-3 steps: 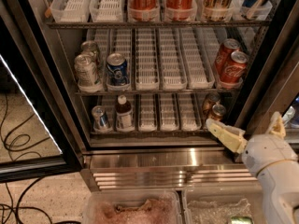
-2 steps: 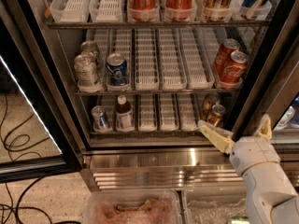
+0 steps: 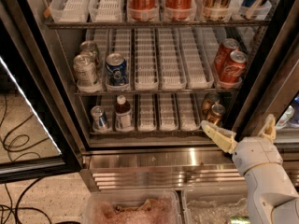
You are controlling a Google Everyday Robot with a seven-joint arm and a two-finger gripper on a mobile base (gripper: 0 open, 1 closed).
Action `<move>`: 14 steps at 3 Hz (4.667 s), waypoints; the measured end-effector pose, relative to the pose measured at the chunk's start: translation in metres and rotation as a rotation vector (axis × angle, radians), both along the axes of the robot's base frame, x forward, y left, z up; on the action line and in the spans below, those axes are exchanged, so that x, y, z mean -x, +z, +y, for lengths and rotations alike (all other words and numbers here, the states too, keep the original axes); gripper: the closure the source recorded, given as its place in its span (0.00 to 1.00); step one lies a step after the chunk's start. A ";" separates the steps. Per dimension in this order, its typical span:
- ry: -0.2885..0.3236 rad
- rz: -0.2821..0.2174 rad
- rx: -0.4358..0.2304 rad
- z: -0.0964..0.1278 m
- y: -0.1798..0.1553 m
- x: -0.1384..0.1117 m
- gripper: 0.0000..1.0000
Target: Pick coke can from middle shelf of fridge
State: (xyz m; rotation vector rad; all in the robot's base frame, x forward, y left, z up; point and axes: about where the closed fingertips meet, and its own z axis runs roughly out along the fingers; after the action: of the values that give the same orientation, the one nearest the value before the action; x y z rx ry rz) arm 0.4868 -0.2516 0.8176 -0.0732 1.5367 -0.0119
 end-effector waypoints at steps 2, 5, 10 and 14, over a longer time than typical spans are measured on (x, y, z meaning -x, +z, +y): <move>0.017 -0.039 -0.030 0.015 -0.003 -0.017 0.00; -0.009 -0.125 0.018 0.005 0.024 -0.044 0.00; 0.019 -0.274 -0.002 0.025 0.017 -0.114 0.00; -0.033 -0.279 -0.008 0.021 0.013 -0.120 0.16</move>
Offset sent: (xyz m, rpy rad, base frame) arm 0.0303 0.0250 -0.0033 0.0436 -0.0677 0.0261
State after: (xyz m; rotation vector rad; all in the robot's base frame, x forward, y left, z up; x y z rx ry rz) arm 0.6072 -0.2305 0.8307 -0.0378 1.2592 -0.0406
